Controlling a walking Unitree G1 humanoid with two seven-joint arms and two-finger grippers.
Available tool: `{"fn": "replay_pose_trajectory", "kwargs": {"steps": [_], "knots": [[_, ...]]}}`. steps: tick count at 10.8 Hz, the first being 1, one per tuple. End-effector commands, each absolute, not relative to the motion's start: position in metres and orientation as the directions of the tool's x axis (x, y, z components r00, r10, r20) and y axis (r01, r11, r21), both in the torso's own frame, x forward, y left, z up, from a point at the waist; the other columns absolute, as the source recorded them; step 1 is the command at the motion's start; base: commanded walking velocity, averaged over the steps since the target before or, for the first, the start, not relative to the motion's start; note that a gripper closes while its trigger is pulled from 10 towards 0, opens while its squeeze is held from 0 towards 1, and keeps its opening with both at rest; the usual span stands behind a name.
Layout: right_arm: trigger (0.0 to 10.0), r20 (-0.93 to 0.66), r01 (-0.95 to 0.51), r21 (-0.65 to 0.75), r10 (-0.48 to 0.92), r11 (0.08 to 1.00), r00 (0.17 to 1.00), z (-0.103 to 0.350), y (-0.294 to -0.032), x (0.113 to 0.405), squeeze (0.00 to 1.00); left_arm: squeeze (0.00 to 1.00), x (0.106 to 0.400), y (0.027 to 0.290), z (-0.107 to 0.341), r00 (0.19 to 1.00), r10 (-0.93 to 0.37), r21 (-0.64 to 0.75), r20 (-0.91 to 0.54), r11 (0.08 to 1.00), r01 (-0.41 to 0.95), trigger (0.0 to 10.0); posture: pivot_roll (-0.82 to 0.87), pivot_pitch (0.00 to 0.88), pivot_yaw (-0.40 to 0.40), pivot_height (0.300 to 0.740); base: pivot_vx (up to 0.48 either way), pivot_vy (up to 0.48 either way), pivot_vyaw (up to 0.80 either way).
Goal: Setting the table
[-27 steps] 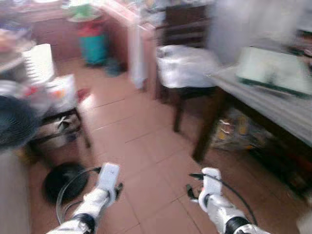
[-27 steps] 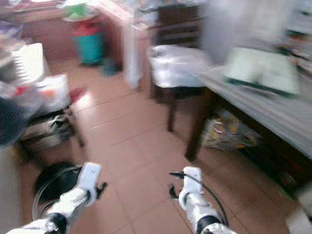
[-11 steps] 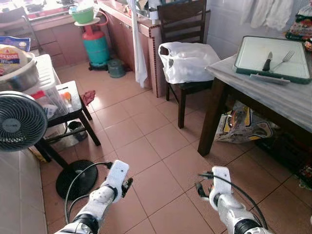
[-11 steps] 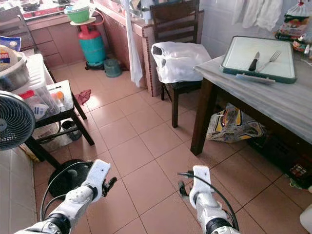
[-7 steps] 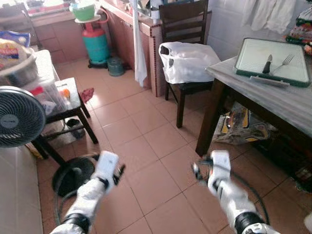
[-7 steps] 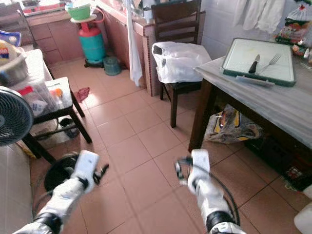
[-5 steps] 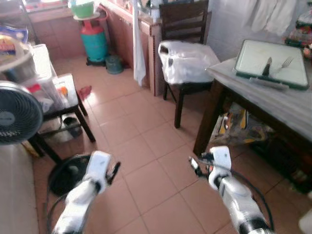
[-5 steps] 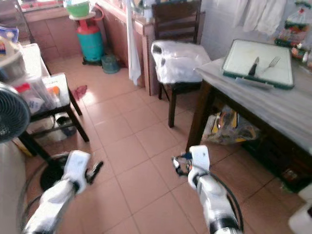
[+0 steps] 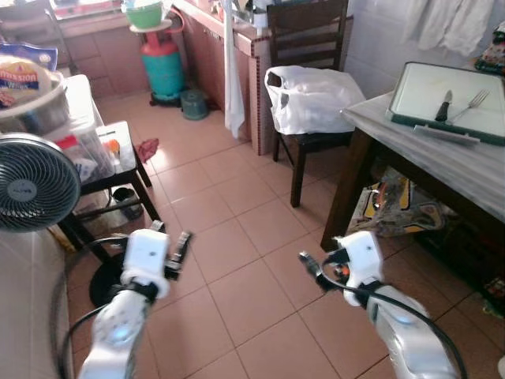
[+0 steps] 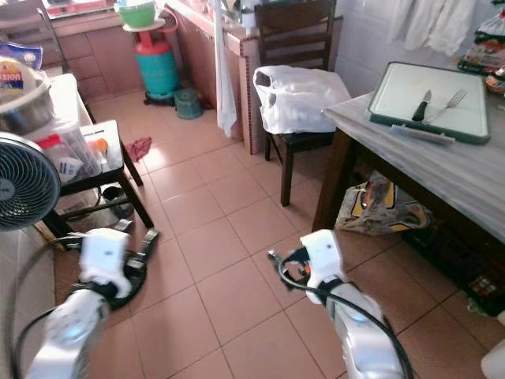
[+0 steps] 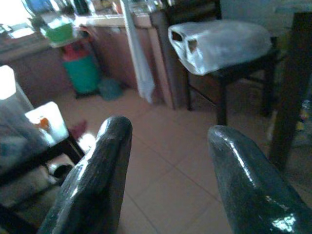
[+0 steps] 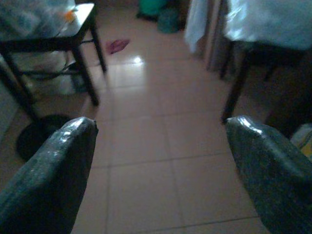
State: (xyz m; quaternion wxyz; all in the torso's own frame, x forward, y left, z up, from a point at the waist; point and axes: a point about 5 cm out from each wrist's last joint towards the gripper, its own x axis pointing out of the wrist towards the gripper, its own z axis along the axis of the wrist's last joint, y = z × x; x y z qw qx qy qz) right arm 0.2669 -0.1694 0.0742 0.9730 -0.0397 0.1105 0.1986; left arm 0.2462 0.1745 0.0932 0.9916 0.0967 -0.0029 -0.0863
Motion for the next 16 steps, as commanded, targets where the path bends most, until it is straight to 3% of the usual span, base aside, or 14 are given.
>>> {"fn": "replay_pose_trajectory", "kwargs": {"steps": [1,3,5,7,11,13,16], "knots": [[10.0,-0.199,-0.328,-0.014,0.319,0.944,0.927,0.087,-0.178,0.268,0.00,0.00,0.243,0.175,0.101,0.988,-0.153,0.220,0.010,0.964,0.147,10.0,0.09,0.010,0.032,0.740,0.000,0.000,0.00],[10.0,-0.185,-0.224,-0.015,0.217,0.975,0.958,0.095,-0.193,0.258,0.00,0.00,0.231,0.170,0.111,0.991,-0.127,0.211,0.031,0.970,0.118,10.0,0.10,0.028,-0.006,0.740,0.000,0.000,0.00],[10.0,-0.178,-0.139,0.017,0.140,0.990,0.974,0.100,-0.203,0.235,0.00,0.00,0.200,0.175,0.105,0.993,-0.114,0.197,-0.030,0.973,0.118,10.0,0.09,0.038,-0.016,0.740,0.000,0.000,0.00],[10.0,-0.216,-0.173,0.059,0.182,0.983,0.959,0.093,-0.191,0.216,0.00,0.00,0.185,0.186,0.093,0.988,-0.111,0.189,-0.105,0.973,0.130,10.0,0.08,0.043,-0.014,0.740,0.000,0.000,0.00],[10.0,-0.204,-0.231,0.066,0.239,0.971,0.949,0.097,-0.176,0.222,0.00,0.00,0.217,0.155,0.106,0.971,-0.235,0.155,-0.038,0.959,0.238,10.0,0.06,0.030,-0.010,0.740,0.000,0.000,0.00],[10.0,-0.200,-0.208,0.041,0.212,0.977,0.957,0.101,-0.177,0.222,0.00,0.00,0.216,0.158,0.104,0.977,-0.205,0.132,-0.056,0.969,0.210,10.0,0.06,0.029,-0.008,0.740,0.000,0.000,0.00],[10.0,-0.195,-0.202,0.058,0.209,0.978,0.958,0.103,-0.171,0.230,0.00,0.00,0.219,0.157,0.104,0.977,-0.202,0.130,-0.063,0.969,0.209,10.0,0.06,0.033,-0.011,0.740,0.000,0.000,-0.76]]}}
